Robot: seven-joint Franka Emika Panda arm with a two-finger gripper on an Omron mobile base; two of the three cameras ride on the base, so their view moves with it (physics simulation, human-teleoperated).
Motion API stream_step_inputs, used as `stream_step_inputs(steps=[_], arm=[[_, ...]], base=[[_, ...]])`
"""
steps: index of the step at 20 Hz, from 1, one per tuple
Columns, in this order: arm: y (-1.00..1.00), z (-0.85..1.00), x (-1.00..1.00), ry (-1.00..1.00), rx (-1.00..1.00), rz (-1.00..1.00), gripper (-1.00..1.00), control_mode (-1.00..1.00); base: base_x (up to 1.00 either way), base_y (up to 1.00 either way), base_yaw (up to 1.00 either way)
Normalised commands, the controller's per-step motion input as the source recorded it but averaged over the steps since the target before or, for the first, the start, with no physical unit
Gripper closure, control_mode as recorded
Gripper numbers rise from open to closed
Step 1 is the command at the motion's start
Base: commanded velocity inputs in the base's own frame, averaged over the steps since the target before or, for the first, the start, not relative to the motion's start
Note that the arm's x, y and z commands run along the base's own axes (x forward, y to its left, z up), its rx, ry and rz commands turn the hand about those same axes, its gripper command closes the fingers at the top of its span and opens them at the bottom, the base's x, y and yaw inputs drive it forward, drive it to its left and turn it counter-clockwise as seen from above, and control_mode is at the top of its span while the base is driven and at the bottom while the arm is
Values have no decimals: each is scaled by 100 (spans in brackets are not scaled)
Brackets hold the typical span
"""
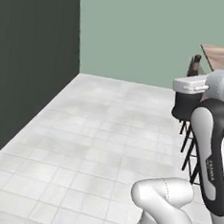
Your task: Get the candle and the liquor from the cabinet and move them to the dining counter.
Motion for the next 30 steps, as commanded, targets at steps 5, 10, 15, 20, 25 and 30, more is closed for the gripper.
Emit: stream_step_inputs(steps=[5,10,15,20,25,30], arm=[[0,0,0,0,0,0,100,100],[0,0,0,0,0,0,100,100],[0,0,0,0,0,0,100,100],[0,0,0,0,0,0,100,100],[0,0,0,0,0,0,100,100],[0,0,0,0,0,0,100,100]], base=[[71,36,-41],[65,35,-49],[63,35,-51],[60,35,-53],[62,35,-49],[67,37,-42]])
